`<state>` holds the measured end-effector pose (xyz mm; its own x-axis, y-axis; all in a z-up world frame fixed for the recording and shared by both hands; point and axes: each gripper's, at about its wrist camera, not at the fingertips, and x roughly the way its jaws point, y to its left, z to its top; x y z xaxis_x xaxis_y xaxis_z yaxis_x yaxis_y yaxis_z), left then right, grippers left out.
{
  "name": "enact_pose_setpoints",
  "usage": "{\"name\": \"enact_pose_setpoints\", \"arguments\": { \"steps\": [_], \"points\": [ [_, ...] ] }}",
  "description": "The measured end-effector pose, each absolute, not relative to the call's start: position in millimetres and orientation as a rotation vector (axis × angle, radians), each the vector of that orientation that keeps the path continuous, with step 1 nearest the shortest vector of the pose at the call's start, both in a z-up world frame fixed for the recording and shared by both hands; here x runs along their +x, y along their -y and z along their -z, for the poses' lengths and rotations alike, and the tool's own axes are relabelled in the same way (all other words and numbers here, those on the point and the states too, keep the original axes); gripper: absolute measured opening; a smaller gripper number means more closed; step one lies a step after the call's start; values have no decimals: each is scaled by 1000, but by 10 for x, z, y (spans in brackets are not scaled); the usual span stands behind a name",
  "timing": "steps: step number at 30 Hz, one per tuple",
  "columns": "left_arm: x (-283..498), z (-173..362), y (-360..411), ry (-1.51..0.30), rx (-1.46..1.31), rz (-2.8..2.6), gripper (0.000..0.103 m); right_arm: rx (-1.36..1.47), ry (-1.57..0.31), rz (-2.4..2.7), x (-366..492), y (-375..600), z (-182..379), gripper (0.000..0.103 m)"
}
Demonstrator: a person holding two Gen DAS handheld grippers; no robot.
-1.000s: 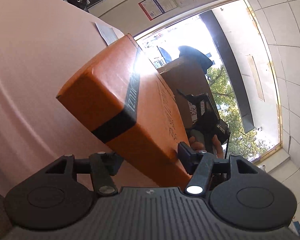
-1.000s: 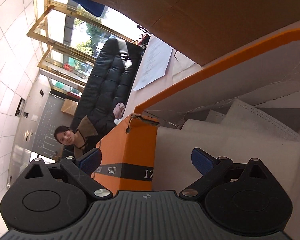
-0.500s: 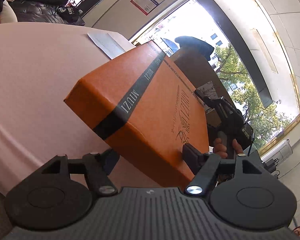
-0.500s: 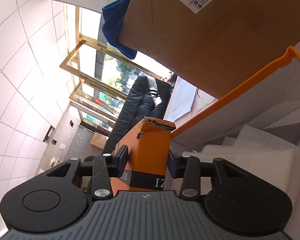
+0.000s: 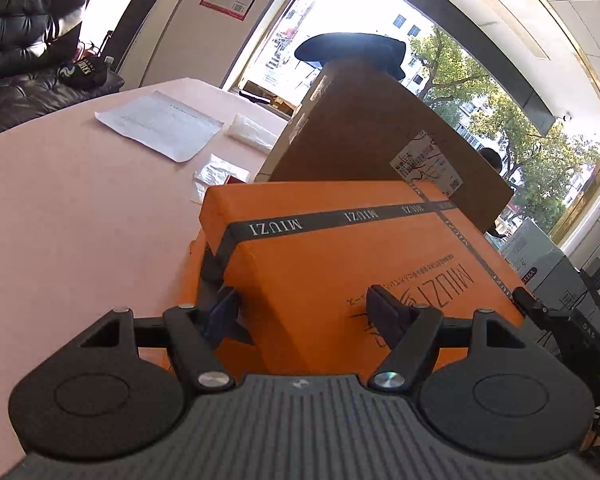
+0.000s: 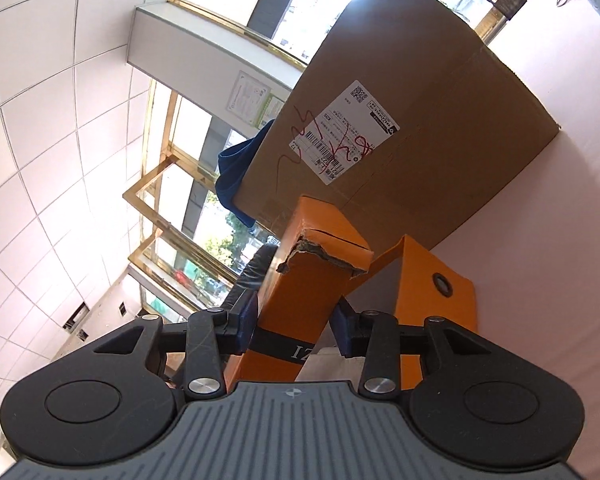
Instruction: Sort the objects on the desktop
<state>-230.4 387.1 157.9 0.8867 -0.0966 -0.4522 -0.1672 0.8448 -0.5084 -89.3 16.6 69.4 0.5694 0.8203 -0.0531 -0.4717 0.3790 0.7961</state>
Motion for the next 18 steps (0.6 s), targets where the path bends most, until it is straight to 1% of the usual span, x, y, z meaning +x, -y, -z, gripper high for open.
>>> {"name": "enact_pose_setpoints", "arguments": {
  "steps": [4,8,9,11,13,15,18],
  "points": [
    [-2184,-1609,-3880,-478,-547,-77,67,839,-494,-870,-1020,-135,-517,37],
    [-2161,-1640,-3962,-466,-498,-179,67,908,-553,-879,-1046,-174,-280,39],
    [-2203,-1651,-3997,-457,-500,-206,67,904,-541,-875,-1075,-180,-264,39],
    [-2391,-1676,-4068,-435,-510,-259,67,878,-506,-850,-1178,-160,-296,42],
    [-2714,-1696,-4077,-409,-492,-278,69,840,-503,-813,-1212,-181,-319,46],
    [-2994,-1678,-4039,-382,-498,-267,83,821,-508,-789,-1218,-204,-308,48],
    [-3349,-1578,-3893,-368,-515,-237,83,847,-518,-788,-1187,-214,-225,49]
  ]
}}
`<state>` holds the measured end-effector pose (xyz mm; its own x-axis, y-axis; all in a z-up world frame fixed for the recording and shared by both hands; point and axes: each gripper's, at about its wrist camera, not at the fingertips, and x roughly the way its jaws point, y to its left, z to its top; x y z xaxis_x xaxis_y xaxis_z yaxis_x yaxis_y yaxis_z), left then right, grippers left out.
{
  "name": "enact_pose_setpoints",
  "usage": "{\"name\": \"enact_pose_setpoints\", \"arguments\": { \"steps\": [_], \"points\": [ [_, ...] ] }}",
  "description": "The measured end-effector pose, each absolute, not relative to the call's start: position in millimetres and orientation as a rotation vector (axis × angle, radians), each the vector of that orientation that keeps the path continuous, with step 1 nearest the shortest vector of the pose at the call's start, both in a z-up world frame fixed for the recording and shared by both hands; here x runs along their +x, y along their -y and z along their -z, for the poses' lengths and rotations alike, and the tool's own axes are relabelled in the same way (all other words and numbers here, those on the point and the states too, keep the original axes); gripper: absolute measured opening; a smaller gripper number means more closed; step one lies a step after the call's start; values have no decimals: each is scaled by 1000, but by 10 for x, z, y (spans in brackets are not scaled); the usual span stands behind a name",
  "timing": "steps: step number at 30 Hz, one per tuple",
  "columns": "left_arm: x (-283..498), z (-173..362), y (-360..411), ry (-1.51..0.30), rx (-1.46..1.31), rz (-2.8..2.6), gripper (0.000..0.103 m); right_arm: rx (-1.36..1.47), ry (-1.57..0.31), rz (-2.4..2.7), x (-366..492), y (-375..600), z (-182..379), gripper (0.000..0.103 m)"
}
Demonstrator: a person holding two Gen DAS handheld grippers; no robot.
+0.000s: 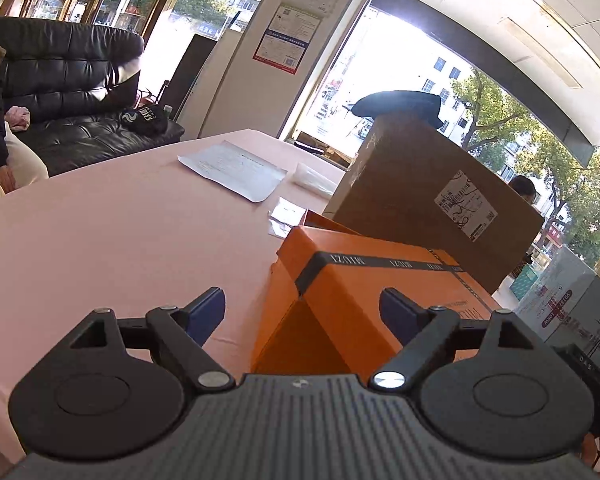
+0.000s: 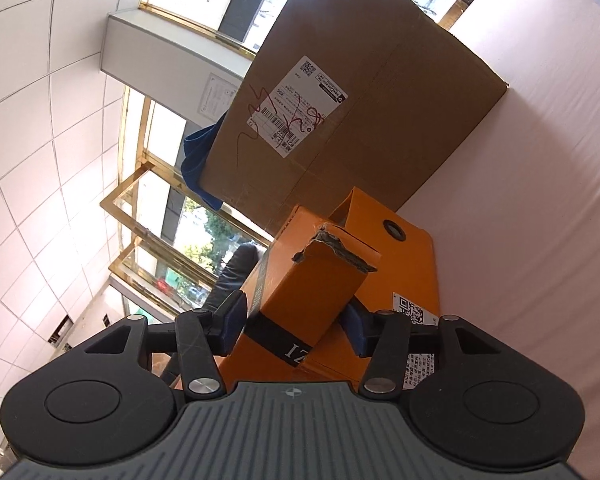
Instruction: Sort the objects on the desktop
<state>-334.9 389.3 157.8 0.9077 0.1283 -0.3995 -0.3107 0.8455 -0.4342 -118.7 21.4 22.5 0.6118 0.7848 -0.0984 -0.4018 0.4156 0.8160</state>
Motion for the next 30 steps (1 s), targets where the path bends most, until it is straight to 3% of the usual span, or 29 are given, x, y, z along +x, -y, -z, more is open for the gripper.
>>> {"name": "enact_pose_setpoints", "arguments": {
  "steps": [8,18,19,20,22,30],
  "points": [
    [-3713,-1455,-3208,-333,-404,-70,83,806,-466,-762,-1278,-229,-215,50],
    [-3334,-1301,-2978,-425,-368,-57,82,814,-482,-761,-1263,-191,-181,53],
    [-3316,-1287,-2988,-427,-371,-61,82,806,-487,-753,-1259,-185,-184,60],
    [-3290,-1283,-2994,-428,-370,-76,82,803,-484,-738,-1261,-168,-187,75],
    [-3243,-1281,-3007,-424,-362,-108,81,804,-475,-708,-1269,-128,-194,86],
    [-3152,-1265,-3118,-424,-386,-134,81,798,-507,-577,-1134,25,-152,88]
  ]
}}
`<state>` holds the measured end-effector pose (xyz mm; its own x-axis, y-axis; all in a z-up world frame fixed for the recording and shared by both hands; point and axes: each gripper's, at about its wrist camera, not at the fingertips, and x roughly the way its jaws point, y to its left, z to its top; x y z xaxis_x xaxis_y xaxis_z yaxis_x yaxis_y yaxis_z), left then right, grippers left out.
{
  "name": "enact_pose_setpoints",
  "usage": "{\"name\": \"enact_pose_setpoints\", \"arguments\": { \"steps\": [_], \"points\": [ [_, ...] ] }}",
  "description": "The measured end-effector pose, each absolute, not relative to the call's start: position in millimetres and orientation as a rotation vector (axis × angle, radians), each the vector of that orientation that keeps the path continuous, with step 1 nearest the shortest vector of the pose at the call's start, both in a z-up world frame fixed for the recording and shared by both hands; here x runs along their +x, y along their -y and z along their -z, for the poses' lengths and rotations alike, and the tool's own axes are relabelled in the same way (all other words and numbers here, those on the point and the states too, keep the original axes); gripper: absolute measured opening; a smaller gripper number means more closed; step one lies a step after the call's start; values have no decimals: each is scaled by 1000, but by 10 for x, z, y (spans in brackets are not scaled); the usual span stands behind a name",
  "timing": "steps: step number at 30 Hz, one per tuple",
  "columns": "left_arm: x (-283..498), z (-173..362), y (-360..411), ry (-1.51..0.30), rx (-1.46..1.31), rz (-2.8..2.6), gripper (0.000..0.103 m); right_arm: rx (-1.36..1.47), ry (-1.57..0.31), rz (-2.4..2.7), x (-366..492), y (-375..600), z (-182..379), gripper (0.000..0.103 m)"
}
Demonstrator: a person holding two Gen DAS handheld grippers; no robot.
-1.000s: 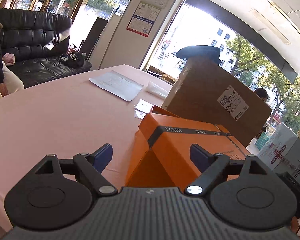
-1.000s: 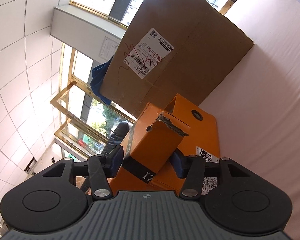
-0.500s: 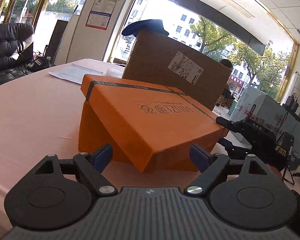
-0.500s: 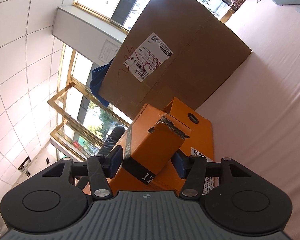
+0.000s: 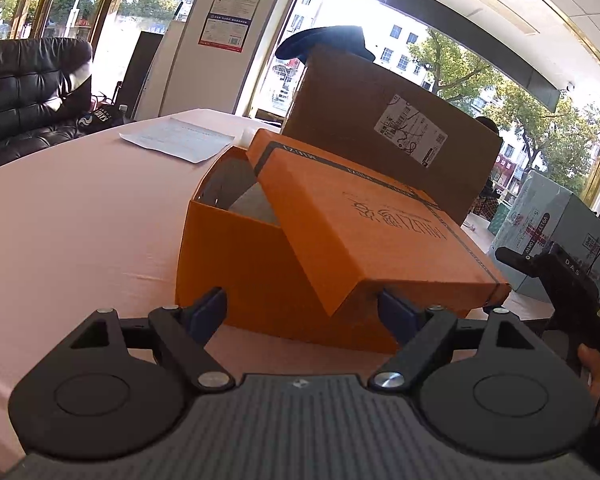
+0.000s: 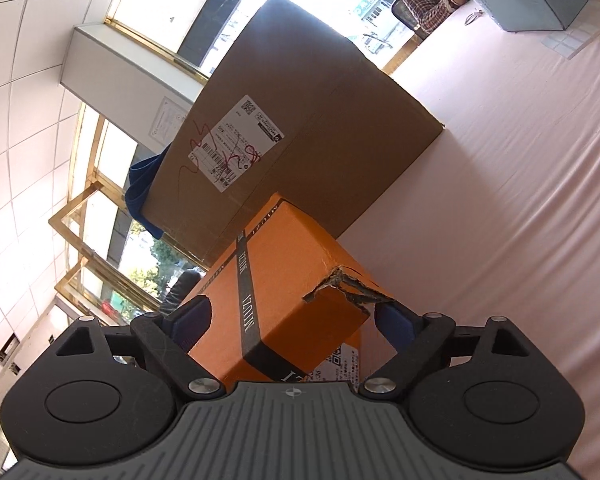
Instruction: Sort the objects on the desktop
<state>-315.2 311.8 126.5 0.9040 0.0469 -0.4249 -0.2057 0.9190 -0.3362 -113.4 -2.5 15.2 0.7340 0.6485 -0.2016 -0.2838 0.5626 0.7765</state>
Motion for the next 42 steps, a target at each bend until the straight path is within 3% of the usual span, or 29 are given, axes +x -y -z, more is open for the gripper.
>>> {"name": "enact_pose_setpoints", "arguments": {
  "steps": [6,11,14,35,37,42],
  "points": [
    [-3131,-1355,-3116,-401,-418,-77,80,720,-500,-538,-1076,17,-138,86],
    [-2997,-1608,-2931,-349,-330,-44,81,733,-484,-566,-1041,45,-114,63],
    [-2857,-1622,-2915,-382,-324,-73,81,746,-466,-621,-1072,40,-145,58],
    [-2752,-1234,-3063,-493,-674,55,80,691,-362,-722,-1252,-82,-242,58],
    [-2754,-1210,-3101,-488,-717,58,68,692,-371,-730,-1236,-83,-241,58],
    [-2808,-1141,-3177,-480,-799,56,56,683,-408,-727,-1220,-92,-227,60]
  ]
}}
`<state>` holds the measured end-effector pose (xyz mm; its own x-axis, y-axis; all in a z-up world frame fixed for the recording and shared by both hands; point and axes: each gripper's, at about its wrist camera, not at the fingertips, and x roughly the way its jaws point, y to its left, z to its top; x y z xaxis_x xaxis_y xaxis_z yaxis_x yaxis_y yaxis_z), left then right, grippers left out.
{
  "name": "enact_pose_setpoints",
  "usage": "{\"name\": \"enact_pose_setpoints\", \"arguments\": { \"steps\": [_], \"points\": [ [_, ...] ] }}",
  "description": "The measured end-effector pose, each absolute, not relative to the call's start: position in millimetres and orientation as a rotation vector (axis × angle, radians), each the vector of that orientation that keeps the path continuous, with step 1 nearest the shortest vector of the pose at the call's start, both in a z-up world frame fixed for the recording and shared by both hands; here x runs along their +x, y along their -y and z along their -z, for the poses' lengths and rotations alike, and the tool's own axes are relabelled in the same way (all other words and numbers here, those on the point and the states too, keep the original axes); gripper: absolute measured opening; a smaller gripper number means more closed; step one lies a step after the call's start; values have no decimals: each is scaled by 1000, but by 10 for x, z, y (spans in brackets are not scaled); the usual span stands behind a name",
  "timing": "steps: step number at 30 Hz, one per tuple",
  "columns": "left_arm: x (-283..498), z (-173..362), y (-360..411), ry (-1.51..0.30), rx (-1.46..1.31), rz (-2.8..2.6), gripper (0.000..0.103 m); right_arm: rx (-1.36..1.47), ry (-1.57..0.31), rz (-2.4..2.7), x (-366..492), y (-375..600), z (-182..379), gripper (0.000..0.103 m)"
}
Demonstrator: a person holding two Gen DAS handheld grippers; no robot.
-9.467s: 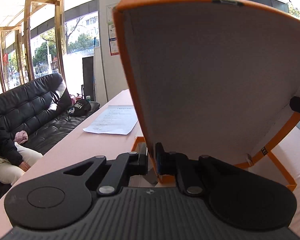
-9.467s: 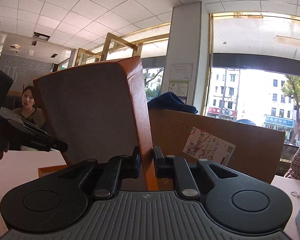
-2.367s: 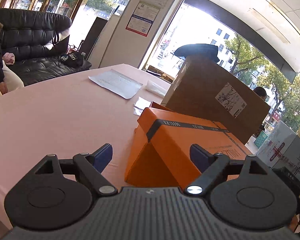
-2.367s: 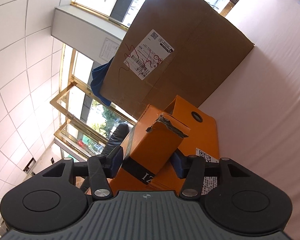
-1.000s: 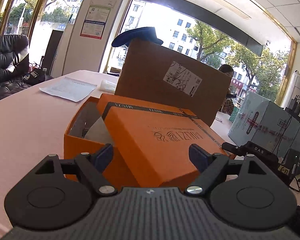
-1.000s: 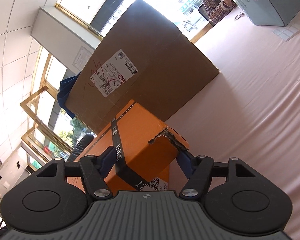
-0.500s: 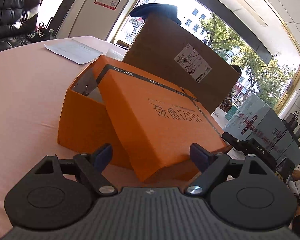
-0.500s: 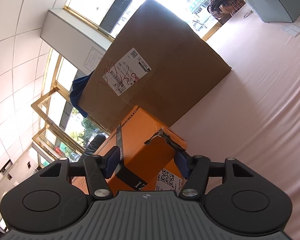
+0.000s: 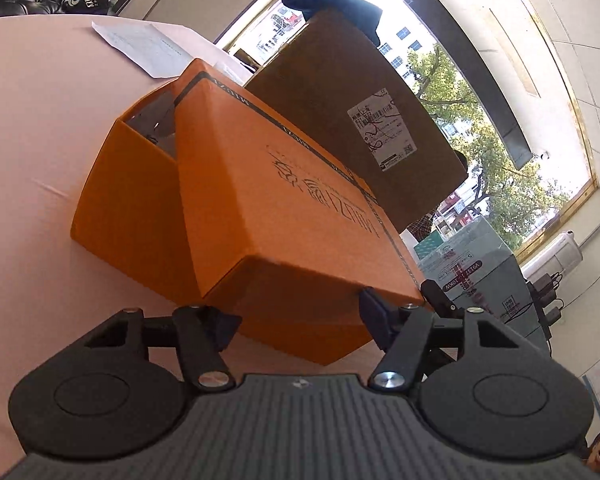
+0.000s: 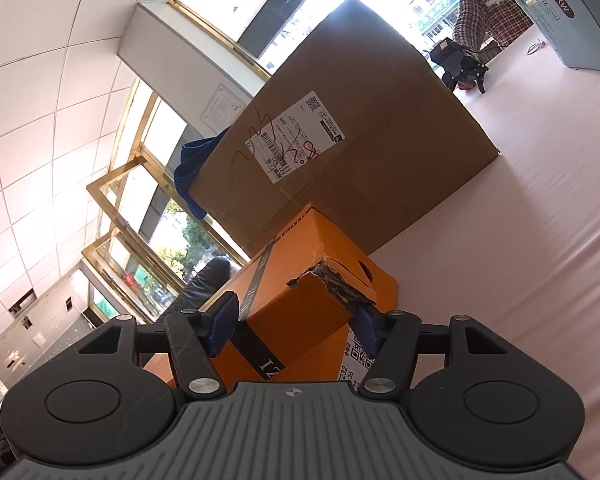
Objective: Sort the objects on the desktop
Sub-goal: 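Open both grippers and release the stacked box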
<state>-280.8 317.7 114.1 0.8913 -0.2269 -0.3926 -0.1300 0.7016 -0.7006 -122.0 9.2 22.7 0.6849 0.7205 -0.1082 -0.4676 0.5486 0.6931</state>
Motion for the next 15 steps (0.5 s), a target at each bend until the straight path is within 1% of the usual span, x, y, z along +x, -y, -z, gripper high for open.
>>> {"name": "enact_pose_setpoints", "arguments": {
  "steps": [1,2,4,6,11,13,15],
  "points": [
    [-2812,-1139,-3180,-476,-806,55,49,680,-421,-722,-1215,-90,-220,65],
    [-2823,-1138,-3186,-474,-806,45,47,678,-435,-706,-1204,-86,-216,74],
    [-2841,-1147,-3204,-467,-788,0,47,682,-453,-664,-1182,-63,-205,84],
    [-2835,-1129,-3262,-468,-807,-20,45,707,-453,-663,-1154,-17,-195,84],
    [-2841,-1133,-3332,-454,-838,-24,46,688,-442,-544,-1092,18,-169,85],
    [-2854,-1163,-3337,-446,-830,-28,46,722,-480,-577,-943,28,-138,85],
    [-2919,-1210,-3366,-430,-817,-29,46,784,-570,-701,-682,27,-101,84]
  ]
}}
